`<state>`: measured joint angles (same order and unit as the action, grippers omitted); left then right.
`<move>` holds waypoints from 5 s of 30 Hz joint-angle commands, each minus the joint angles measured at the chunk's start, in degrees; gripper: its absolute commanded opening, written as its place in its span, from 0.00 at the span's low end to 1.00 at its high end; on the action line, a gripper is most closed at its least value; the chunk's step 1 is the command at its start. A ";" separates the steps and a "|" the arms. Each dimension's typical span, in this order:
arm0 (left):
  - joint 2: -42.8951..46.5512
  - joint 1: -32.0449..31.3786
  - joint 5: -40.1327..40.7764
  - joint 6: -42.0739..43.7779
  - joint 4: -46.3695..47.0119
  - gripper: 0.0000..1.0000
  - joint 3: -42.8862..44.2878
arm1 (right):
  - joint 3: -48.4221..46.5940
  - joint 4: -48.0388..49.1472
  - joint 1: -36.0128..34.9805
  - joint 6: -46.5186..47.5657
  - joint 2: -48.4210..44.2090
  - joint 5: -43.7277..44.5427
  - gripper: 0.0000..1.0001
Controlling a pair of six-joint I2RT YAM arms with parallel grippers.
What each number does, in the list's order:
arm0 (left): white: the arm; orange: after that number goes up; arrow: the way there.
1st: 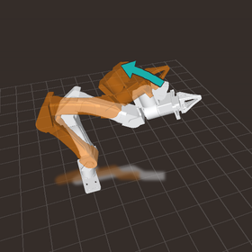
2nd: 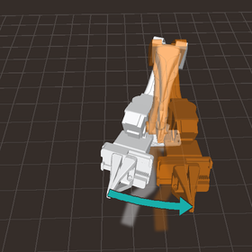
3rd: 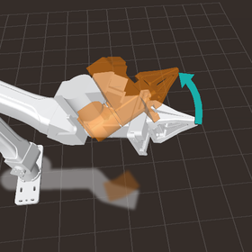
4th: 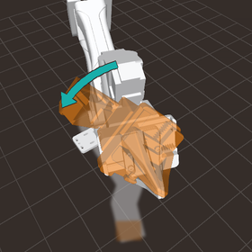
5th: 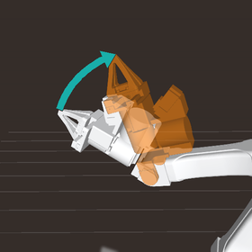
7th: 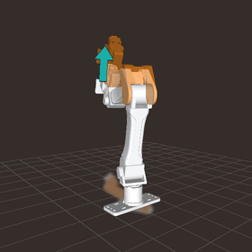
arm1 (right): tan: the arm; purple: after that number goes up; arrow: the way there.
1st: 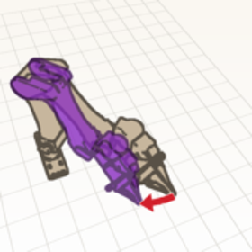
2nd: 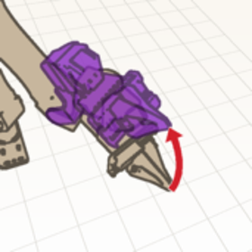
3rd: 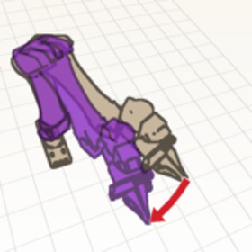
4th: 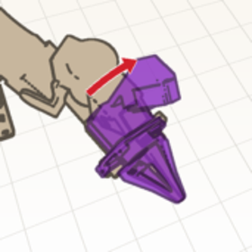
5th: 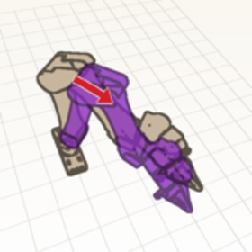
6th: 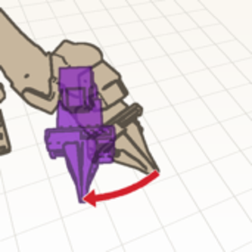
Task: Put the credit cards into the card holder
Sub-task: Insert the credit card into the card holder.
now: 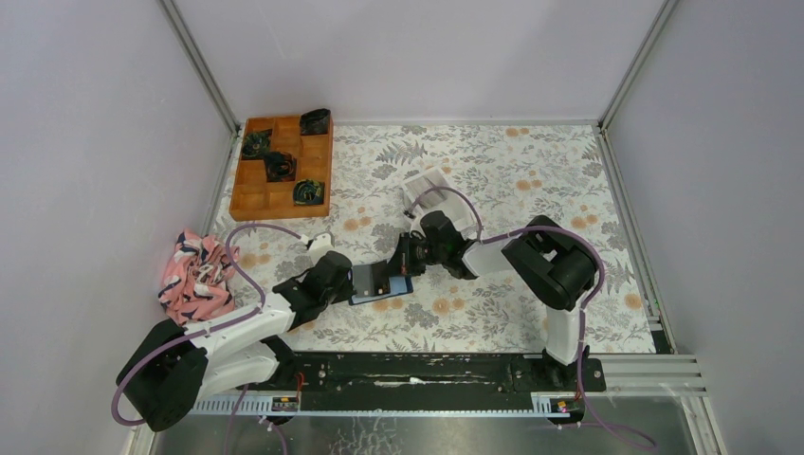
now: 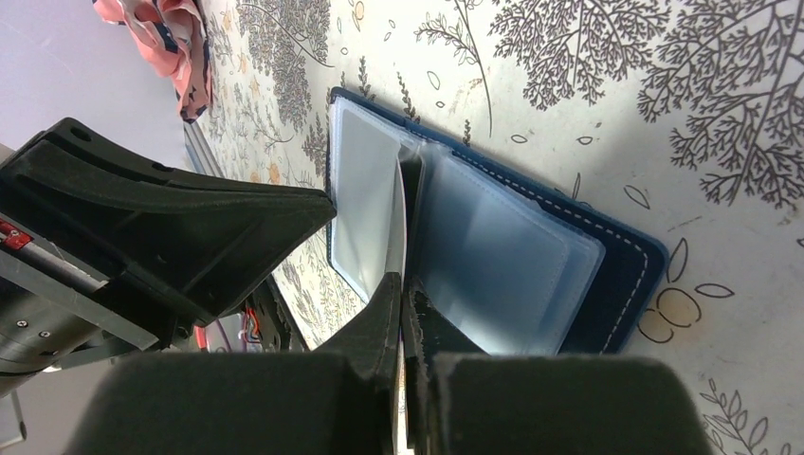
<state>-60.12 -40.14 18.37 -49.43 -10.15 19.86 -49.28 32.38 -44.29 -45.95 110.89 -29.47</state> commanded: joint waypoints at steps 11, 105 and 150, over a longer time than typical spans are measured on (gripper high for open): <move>-0.55 -0.47 1.10 -0.40 0.34 0.04 0.01 | -2.49 -1.84 -2.13 0.63 3.83 0.81 0.00; -8.90 -2.67 -1.93 -0.14 8.39 0.00 1.06 | -13.70 -35.39 -7.72 23.19 -10.22 36.29 0.37; -11.95 -4.49 -3.00 -0.29 10.56 0.00 2.12 | -11.22 -32.12 -9.82 18.63 -4.16 33.06 0.00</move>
<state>-70.91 -43.77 15.94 -49.41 0.67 21.82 -60.12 -0.45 -52.21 -25.87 105.60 4.99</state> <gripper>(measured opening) 0.010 0.011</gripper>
